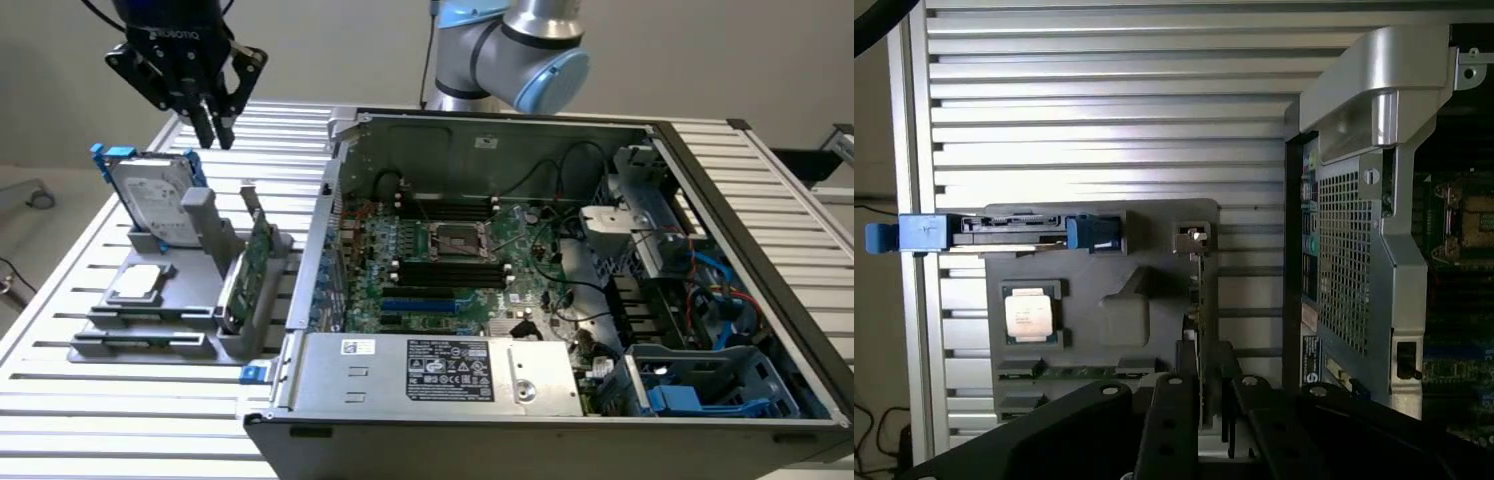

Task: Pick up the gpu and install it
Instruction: 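Reach for the gpu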

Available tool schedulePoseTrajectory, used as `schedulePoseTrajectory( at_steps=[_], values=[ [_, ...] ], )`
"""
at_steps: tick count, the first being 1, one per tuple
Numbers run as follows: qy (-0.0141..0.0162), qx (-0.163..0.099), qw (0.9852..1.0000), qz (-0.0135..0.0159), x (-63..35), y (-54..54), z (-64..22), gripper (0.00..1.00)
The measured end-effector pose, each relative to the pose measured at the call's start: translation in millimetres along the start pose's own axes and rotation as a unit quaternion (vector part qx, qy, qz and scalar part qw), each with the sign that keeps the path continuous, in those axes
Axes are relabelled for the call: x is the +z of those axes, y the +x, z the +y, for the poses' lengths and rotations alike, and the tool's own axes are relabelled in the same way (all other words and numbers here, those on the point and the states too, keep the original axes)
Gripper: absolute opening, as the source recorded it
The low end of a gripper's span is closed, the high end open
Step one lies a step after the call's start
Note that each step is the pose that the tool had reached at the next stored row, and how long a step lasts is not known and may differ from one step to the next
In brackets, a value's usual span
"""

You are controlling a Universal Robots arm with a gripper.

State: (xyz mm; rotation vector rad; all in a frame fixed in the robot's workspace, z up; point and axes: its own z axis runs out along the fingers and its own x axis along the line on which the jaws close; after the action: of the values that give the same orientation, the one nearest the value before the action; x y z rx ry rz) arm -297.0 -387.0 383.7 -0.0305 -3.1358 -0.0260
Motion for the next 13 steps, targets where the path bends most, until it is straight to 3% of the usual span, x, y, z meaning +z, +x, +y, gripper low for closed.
schedulePoseTrajectory(
  at_steps=[1,2,4,5,13],
  values=[
    [0.0000,0.000,1.0000,0.0000,0.0,0.0,0.0,0.24],
    [0.0000,0.000,1.0000,0.0000,0.0,0.1,0.0,0.36],
    [0.0000,0.000,1.0000,0.0000,0.5,0.2,-0.3,0.36],
    [0.0000,0.000,1.0000,0.0000,1.4,0.2,-0.8,0.42],
    [0.0001,0.000,1.0000,0.0001,9.1,0.1,-6.7,0.42]
  ],
)
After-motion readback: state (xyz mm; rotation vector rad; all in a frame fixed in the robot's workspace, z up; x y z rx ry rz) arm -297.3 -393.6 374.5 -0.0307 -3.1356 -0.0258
